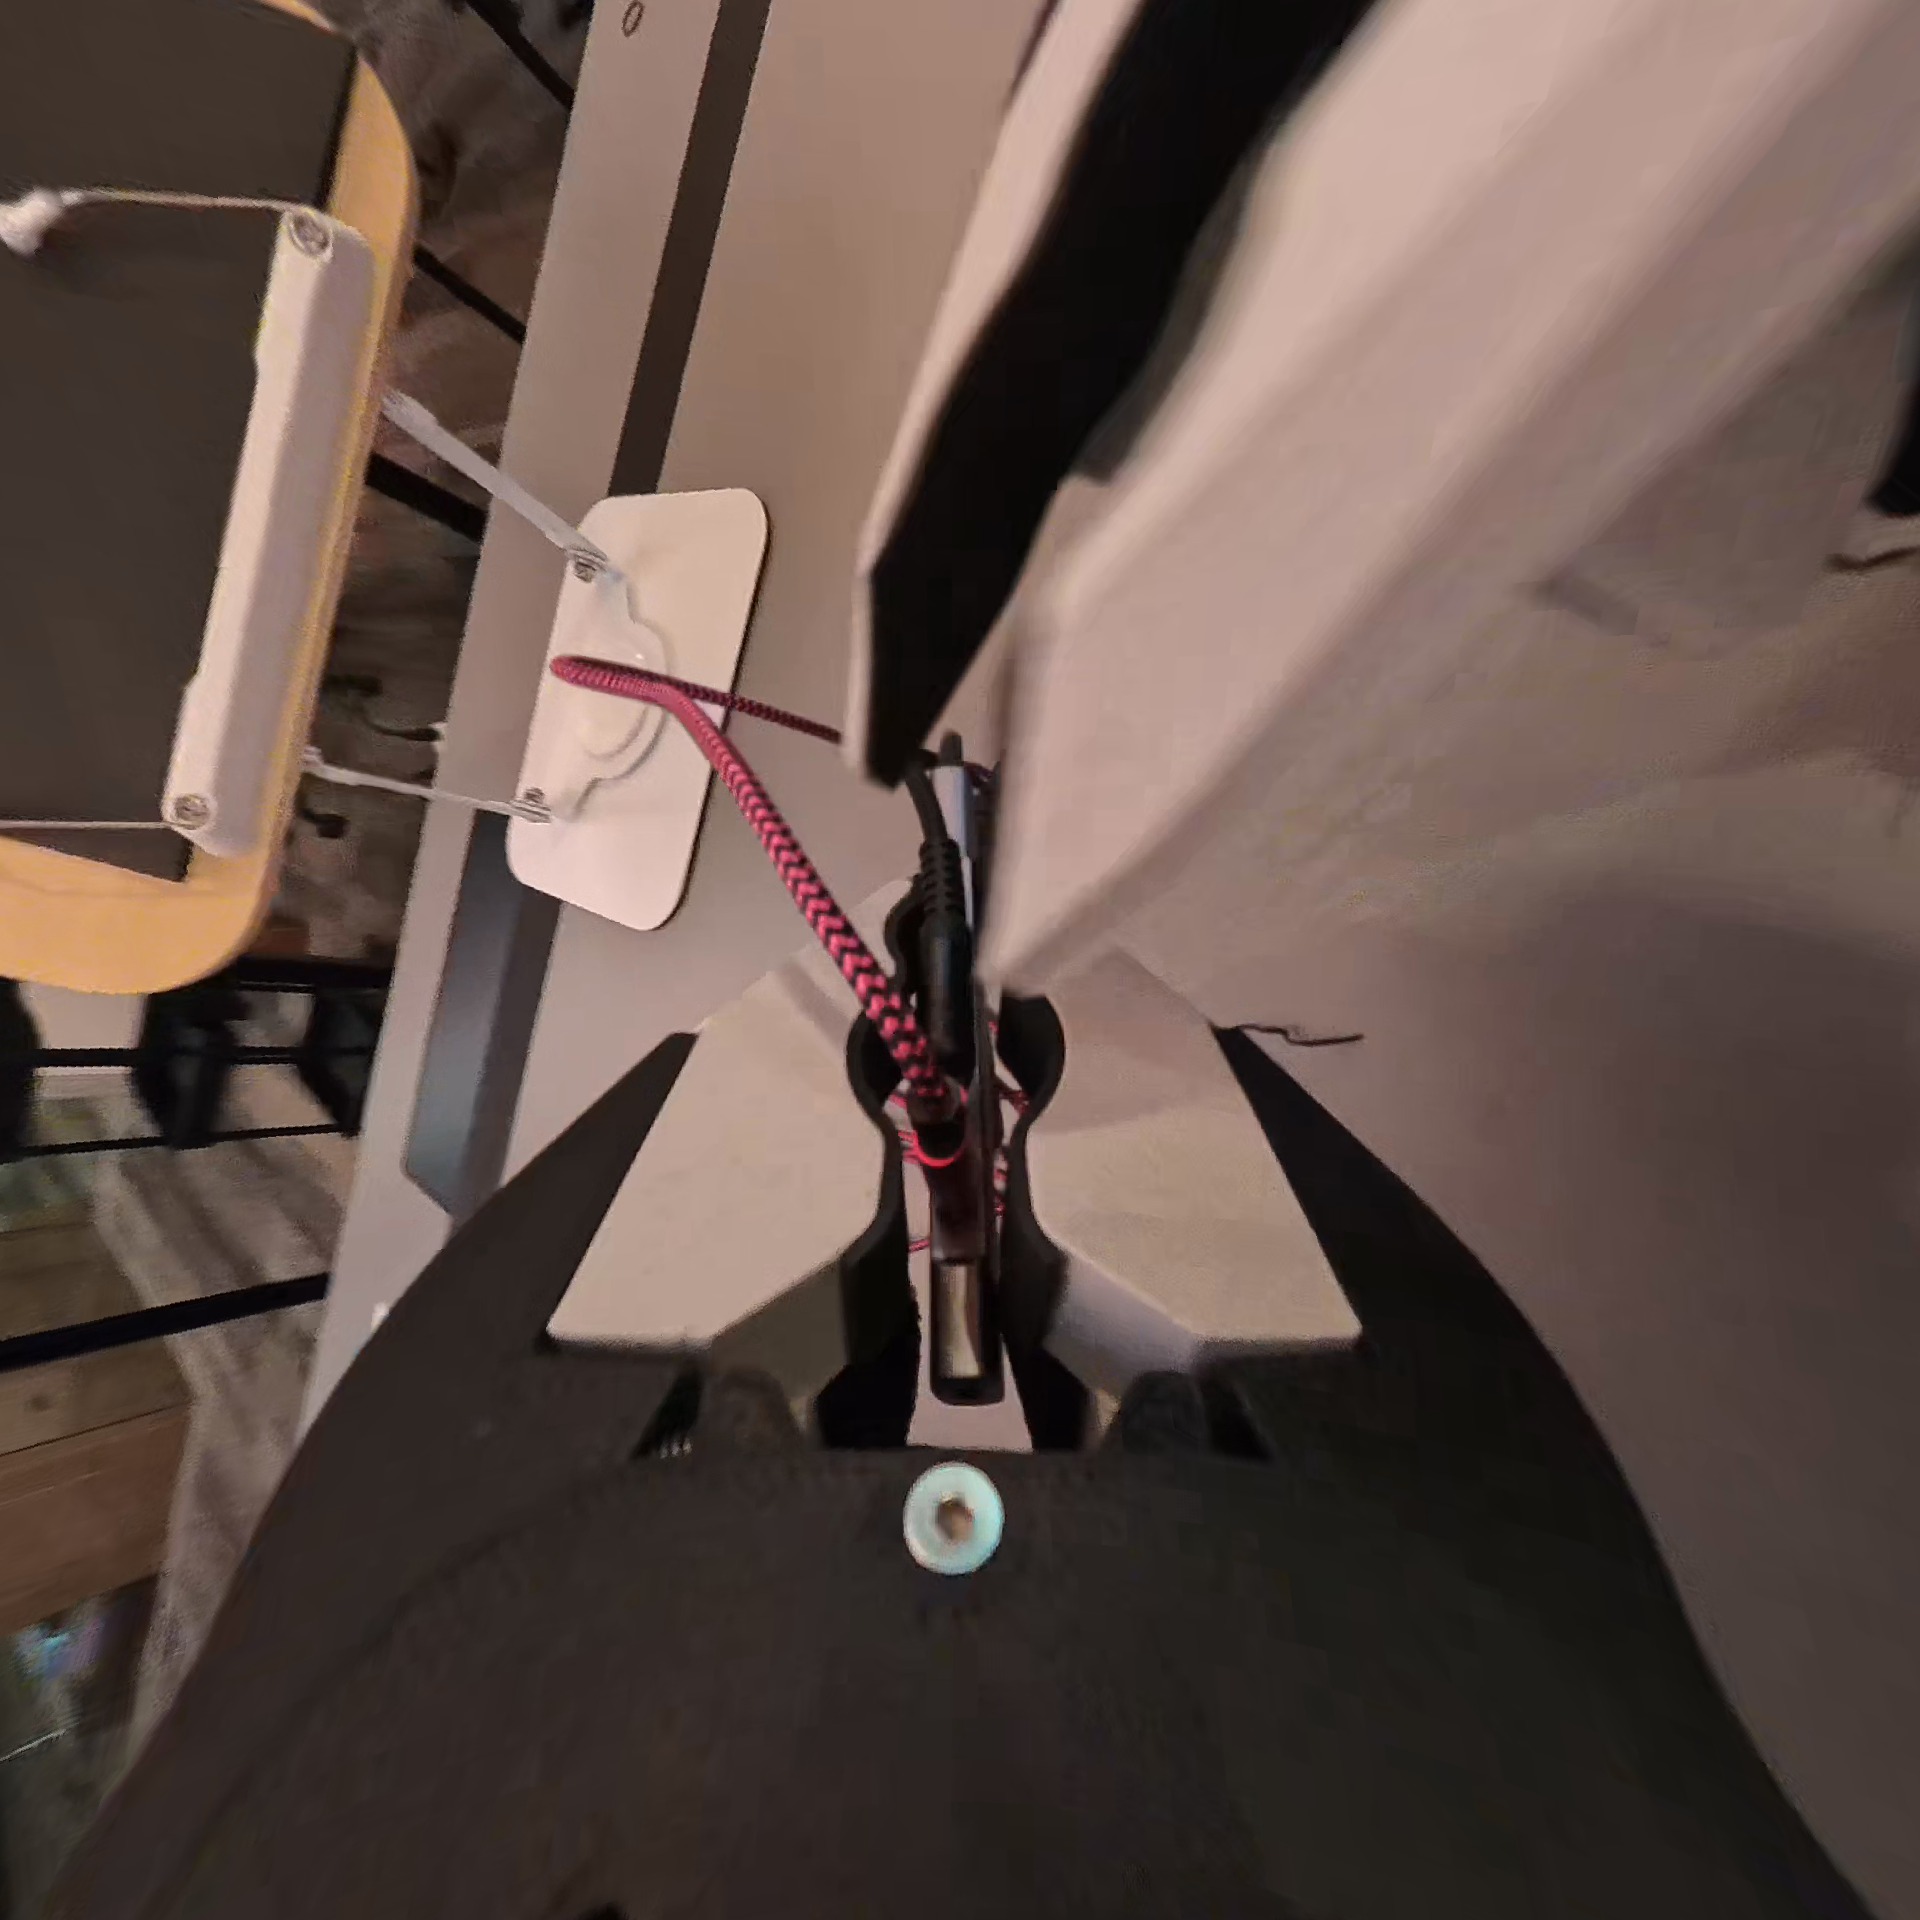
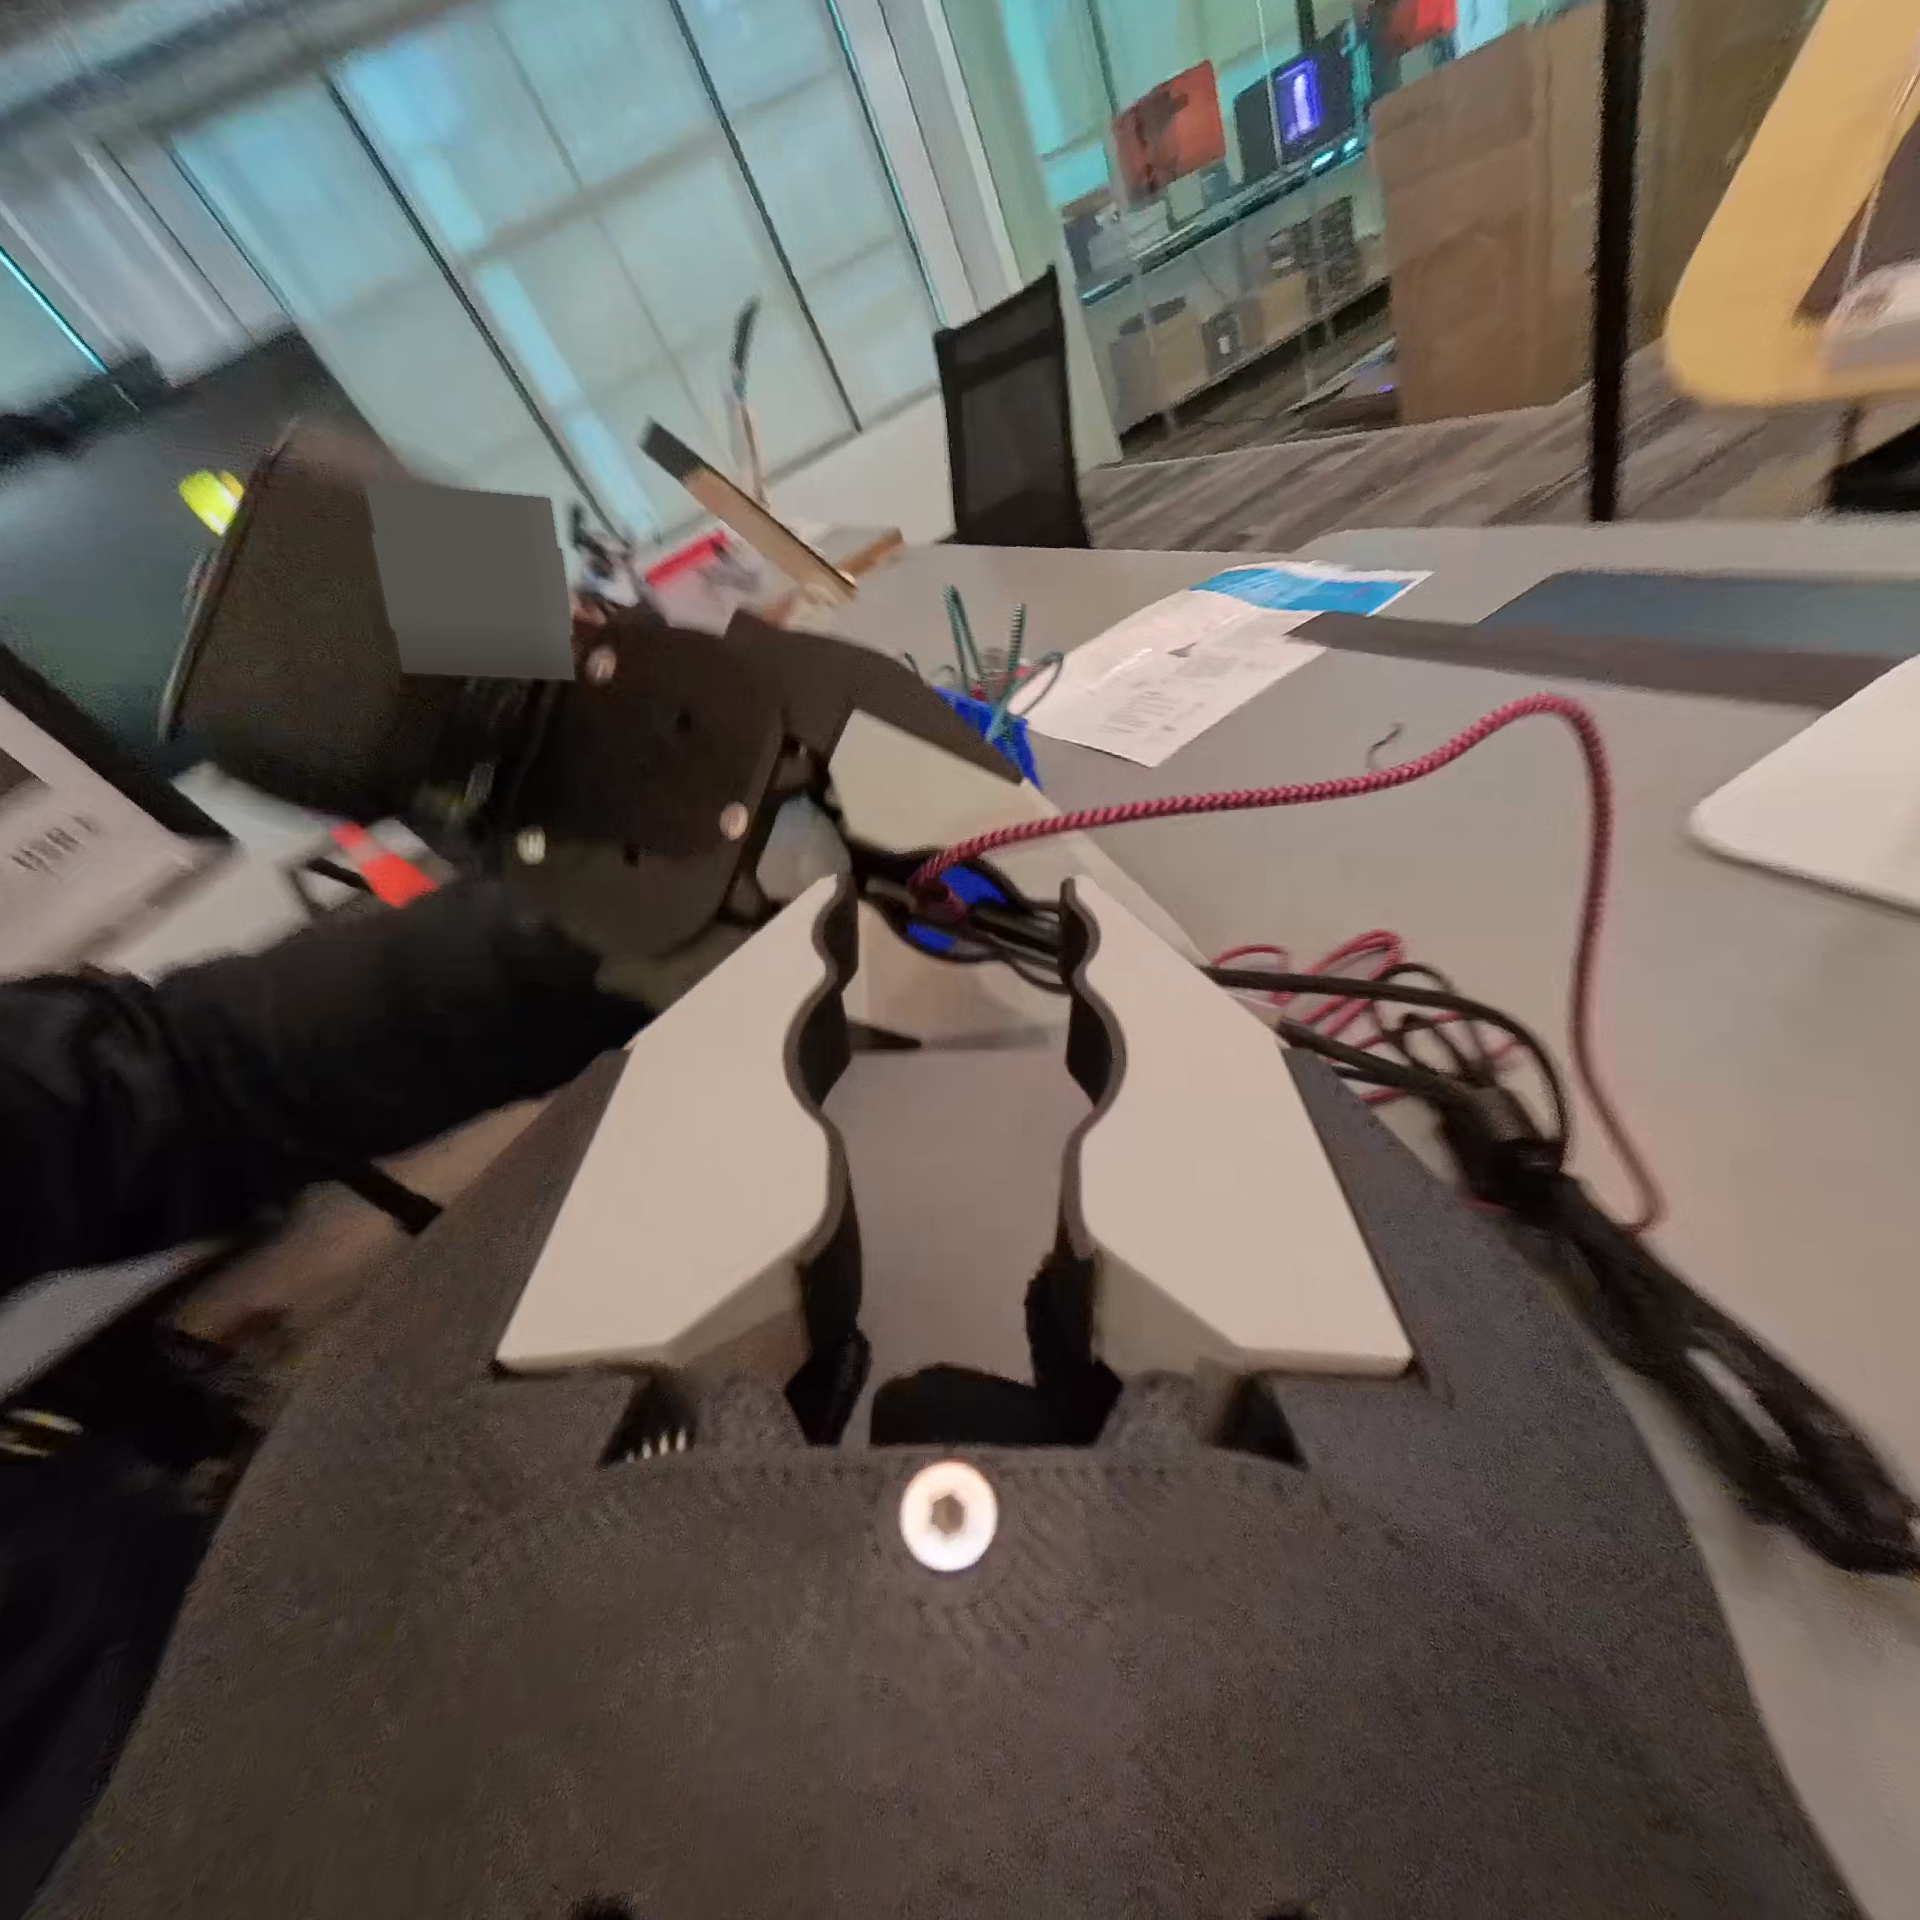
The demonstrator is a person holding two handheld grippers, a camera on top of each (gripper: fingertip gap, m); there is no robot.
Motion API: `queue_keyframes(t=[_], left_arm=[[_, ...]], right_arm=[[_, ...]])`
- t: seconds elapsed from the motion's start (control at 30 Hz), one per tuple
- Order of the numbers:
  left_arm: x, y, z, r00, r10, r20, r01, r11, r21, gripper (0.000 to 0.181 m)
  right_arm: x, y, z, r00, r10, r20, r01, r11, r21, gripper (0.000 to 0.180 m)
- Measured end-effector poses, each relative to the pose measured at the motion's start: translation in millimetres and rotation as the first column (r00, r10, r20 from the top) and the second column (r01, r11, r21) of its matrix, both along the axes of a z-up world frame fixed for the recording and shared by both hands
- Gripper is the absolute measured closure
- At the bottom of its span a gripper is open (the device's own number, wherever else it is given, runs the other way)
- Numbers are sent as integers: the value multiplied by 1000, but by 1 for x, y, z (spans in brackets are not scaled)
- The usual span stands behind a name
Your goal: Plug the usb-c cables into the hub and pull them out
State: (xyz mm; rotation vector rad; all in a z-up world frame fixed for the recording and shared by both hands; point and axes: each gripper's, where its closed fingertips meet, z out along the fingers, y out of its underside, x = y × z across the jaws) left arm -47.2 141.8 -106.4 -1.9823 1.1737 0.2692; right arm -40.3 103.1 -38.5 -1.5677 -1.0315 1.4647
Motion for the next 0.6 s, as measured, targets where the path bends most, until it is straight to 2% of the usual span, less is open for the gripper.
queue_keyframes(t=[0.1, 0.17, 0.27, 0.37, 0.5, 0.6], left_arm=[[-2, 3, 0, 993, 12, -118, 0, 995, 105, 174], [-3, 3, -3, 977, 16, -212, 19, 986, 164, 175], [-5, 5, -9, 955, 26, -294, 38, 977, 209, 174], [-8, 6, -11, 943, 42, -330, 36, 973, 226, 174], [-9, 5, -14, 961, 48, -273, 5, 982, 190, 170], [-14, 2, -15, 976, 44, -215, -14, 990, 140, 159]], right_arm=[[-11, 4, -9, 998, 40, -46, -49, 980, -194, 143], [-15, 2, -7, 990, 76, -117, -107, 953, -284, 149], [-17, 4, -10, 982, 87, -167, -139, 935, -327, 174], [-17, 4, -15, 976, 100, -195, -164, 923, -347, 176], [-14, 5, -8, 966, 110, -235, -185, 926, -329, 179], [-5, 12, 2, 953, 115, -280, -210, 916, -341, 179]])
